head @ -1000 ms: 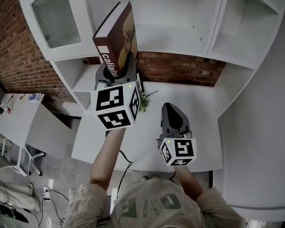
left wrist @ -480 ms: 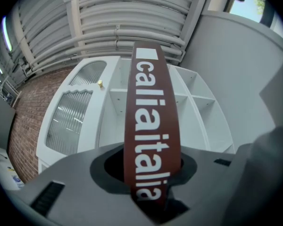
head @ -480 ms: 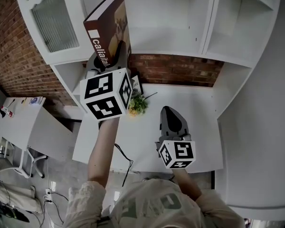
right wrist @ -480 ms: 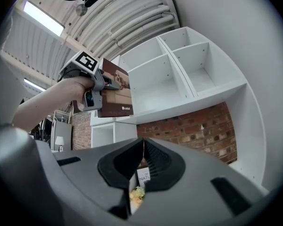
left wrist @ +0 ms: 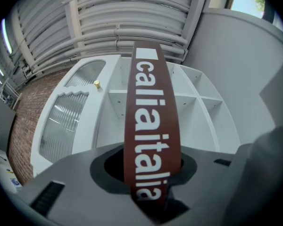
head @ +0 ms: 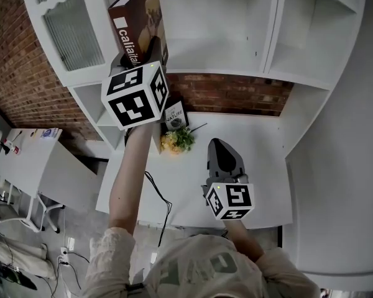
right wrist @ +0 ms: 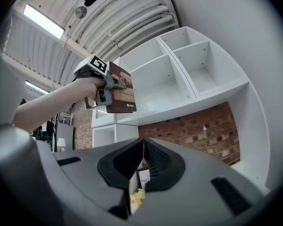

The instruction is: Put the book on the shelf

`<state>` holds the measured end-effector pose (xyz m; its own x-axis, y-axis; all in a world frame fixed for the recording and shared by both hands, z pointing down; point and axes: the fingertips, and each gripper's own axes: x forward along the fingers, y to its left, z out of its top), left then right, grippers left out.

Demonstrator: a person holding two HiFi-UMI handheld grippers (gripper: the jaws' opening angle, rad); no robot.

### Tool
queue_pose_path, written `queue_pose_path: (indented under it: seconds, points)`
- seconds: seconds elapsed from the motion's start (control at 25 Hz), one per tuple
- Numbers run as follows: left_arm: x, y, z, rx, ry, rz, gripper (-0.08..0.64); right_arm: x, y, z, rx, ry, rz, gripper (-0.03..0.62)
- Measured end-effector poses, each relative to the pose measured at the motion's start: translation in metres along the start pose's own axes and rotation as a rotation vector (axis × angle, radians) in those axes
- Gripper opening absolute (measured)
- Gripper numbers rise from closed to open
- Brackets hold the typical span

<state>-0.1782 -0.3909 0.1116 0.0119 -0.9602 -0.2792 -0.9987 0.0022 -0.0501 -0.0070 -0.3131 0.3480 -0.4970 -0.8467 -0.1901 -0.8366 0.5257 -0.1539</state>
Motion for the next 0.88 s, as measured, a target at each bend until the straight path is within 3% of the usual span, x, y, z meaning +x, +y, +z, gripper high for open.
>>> queue_pose_path:
  seconds: [0.24, 0.44, 0.6, 0.72, 0.88]
  points:
    - [0.04, 0.0, -0.012, -0.02, 0.074, -0.038, 0.155, -0.003, -0.01, -0.018, 0.008, 0.038, -0.025, 0.017]
    - [0.072, 0.002, -0.034, -0.108, 0.154, -0.055, 0.155, -0.003, -0.012, -0.025, -0.007, 0.062, -0.01, 0.017]
    - [0.099, -0.003, -0.045, -0.065, 0.213, -0.053, 0.155, 0.002, -0.018, -0.024, 0.001, 0.056, -0.023, 0.017]
    - [0.115, -0.004, -0.049, -0.089, 0.213, -0.052, 0.155, 0.008, -0.021, -0.023, -0.006, 0.054, -0.028, 0.017]
    - [0.142, -0.001, -0.058, -0.065, 0.222, -0.023, 0.155, 0.016, -0.029, -0.022, -0.048, 0.052, -0.044, 0.017]
